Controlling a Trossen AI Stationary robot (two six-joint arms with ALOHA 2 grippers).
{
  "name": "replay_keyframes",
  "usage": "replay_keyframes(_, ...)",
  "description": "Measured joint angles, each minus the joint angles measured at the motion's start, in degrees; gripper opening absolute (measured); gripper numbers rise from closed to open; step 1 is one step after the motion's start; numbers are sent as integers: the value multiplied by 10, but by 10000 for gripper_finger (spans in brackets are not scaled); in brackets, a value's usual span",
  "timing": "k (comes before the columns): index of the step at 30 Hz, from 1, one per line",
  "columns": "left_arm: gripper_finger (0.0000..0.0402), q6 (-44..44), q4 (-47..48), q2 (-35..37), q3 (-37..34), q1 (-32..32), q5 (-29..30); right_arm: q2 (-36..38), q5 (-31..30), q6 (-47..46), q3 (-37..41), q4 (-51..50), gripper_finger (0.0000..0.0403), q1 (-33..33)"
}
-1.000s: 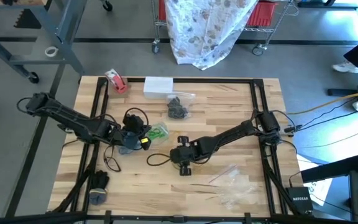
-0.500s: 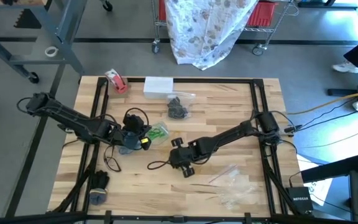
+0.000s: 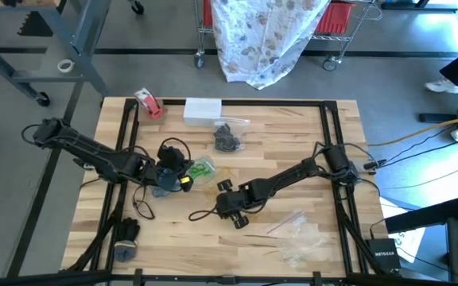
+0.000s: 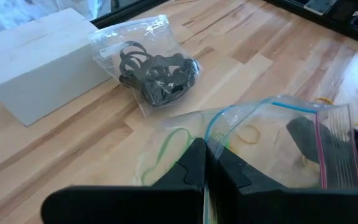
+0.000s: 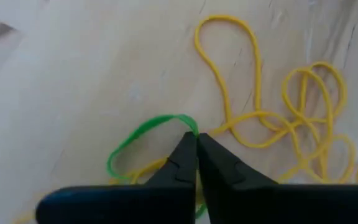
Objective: Sort rubber bands
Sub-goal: Put the green rubber band into the transparent zip bag
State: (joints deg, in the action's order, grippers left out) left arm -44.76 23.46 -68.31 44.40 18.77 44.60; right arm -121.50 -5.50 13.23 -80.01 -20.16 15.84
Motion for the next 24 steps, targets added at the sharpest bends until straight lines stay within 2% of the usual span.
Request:
replay_keyframes(4,0,-1,0,0,0,0,0,22,-32,-22,3,-36,7,3)
replay_keyframes(12,0,-3,0,0,0,0,0,134,-60,-65,2,-70,2,11)
replay_keyframes(17,0,-11,-1,0,0,0,0,188,-118,-71,2,-10,1,11)
replay_keyframes(22,0,-13,-2,0,0,0,0,202,-191,-69,2,115,1,8)
replay_keyframes(24,0,-14,-1,0,0,0,-7,202,-199,-69,2,156,1,5)
